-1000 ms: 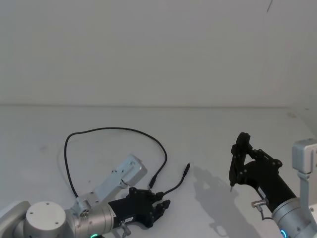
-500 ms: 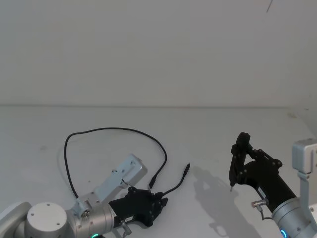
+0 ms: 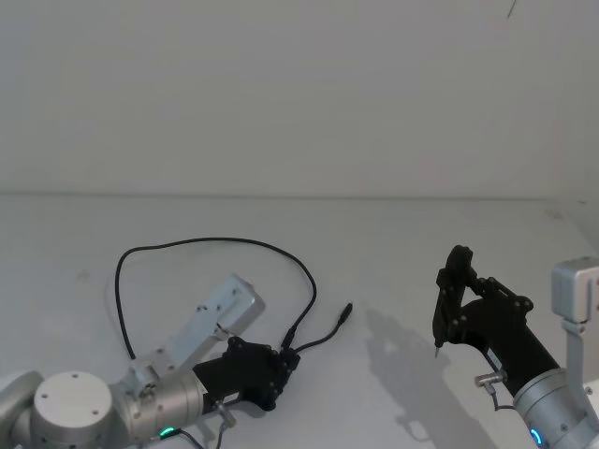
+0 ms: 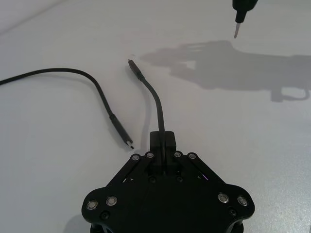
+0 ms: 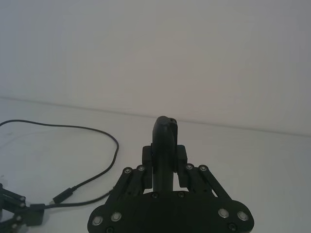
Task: Pick up the data cable with the one hand.
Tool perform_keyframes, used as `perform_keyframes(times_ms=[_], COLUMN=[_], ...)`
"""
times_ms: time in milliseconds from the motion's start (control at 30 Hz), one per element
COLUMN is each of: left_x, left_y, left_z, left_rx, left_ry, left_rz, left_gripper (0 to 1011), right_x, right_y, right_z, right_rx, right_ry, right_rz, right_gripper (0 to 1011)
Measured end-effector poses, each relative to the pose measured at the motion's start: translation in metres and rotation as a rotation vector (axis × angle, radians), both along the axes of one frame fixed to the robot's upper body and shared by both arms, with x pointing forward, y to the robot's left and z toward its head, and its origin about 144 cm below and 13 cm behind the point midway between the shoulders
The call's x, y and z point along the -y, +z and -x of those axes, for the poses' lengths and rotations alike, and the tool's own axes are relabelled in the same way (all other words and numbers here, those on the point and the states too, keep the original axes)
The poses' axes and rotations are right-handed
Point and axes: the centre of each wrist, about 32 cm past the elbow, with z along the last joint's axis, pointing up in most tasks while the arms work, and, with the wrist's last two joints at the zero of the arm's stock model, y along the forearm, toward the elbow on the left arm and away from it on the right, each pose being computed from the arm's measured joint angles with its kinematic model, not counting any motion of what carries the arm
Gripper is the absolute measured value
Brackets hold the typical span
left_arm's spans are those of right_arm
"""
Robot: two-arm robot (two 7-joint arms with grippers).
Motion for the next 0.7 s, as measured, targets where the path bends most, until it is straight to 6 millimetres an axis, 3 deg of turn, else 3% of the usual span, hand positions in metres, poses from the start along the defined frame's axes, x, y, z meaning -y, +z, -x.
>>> perform_keyframes(times_ms=[700], left_x=[-0.027], left_y=[0.014], left_z=[0.015], left_rx=[-0.034], left_ry=[-0.048], left_rz=[0.073], left_gripper=[48], right_x=[0.000], right_y=[0.000], right_z=[0.000], right_rx=[0.000], right_ry=[0.000], right_rz=[0.000], right_gripper=[279])
